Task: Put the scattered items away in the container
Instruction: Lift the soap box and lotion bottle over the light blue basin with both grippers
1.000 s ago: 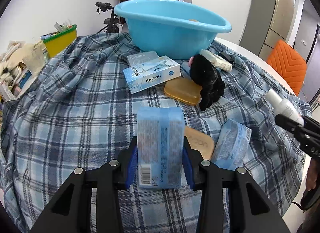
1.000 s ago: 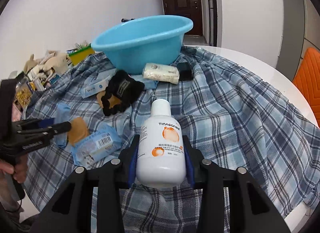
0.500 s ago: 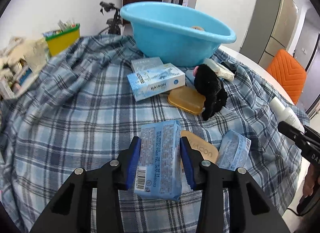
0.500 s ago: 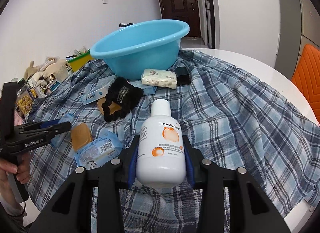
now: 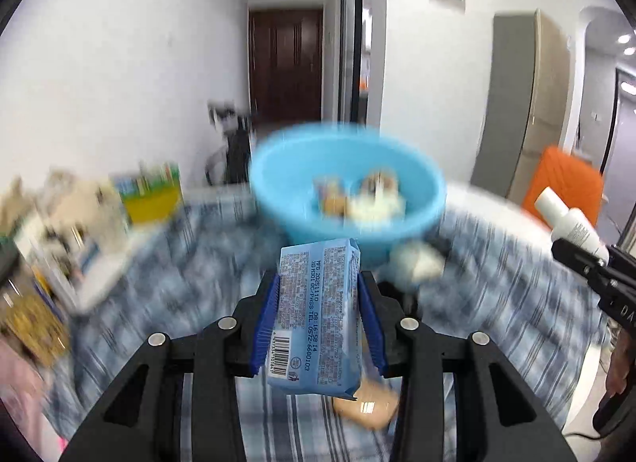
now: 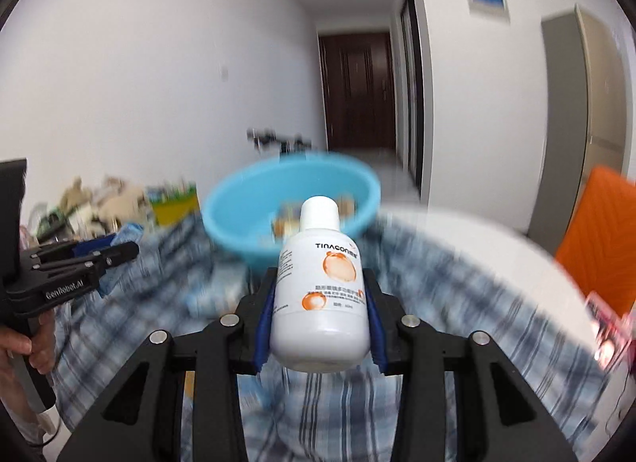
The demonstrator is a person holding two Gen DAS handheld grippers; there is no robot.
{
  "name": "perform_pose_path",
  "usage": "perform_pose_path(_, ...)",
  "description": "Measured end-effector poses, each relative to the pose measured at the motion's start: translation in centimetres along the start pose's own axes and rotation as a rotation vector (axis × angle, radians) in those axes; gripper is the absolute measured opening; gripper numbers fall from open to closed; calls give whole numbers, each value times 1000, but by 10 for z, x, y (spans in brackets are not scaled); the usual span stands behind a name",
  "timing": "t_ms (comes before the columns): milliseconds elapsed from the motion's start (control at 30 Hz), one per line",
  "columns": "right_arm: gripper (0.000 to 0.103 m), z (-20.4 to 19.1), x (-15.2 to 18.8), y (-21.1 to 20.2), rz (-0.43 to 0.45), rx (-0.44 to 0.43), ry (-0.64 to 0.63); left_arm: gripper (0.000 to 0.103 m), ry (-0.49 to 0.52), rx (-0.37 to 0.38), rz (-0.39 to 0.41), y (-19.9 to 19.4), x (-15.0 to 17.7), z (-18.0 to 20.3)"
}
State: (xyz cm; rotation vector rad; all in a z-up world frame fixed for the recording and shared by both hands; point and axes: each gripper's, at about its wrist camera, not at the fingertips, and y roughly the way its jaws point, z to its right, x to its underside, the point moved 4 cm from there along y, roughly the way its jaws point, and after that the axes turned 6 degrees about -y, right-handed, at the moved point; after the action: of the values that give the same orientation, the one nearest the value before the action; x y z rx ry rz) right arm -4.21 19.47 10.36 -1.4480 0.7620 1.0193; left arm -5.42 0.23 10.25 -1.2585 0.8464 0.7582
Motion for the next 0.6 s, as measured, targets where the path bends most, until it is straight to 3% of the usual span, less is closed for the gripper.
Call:
perform_pose_path(133, 38, -8, -33, -45, 117, -31, -13, 42, -1, 22, 207, -72, -38, 5)
perform_pose_path(233, 38, -15, -45, -83, 208, 17, -54, 42, 32, -4, 302, -110, -44, 7)
perform_pose_path(367, 38, -21, -44, -109, 248, 20, -63, 42, 41, 15, 310, -126, -37, 7)
perform_pose_path(600, 38, -27, -52, -92, 238, -1, -80, 42, 21, 3, 304, -108, -40, 4)
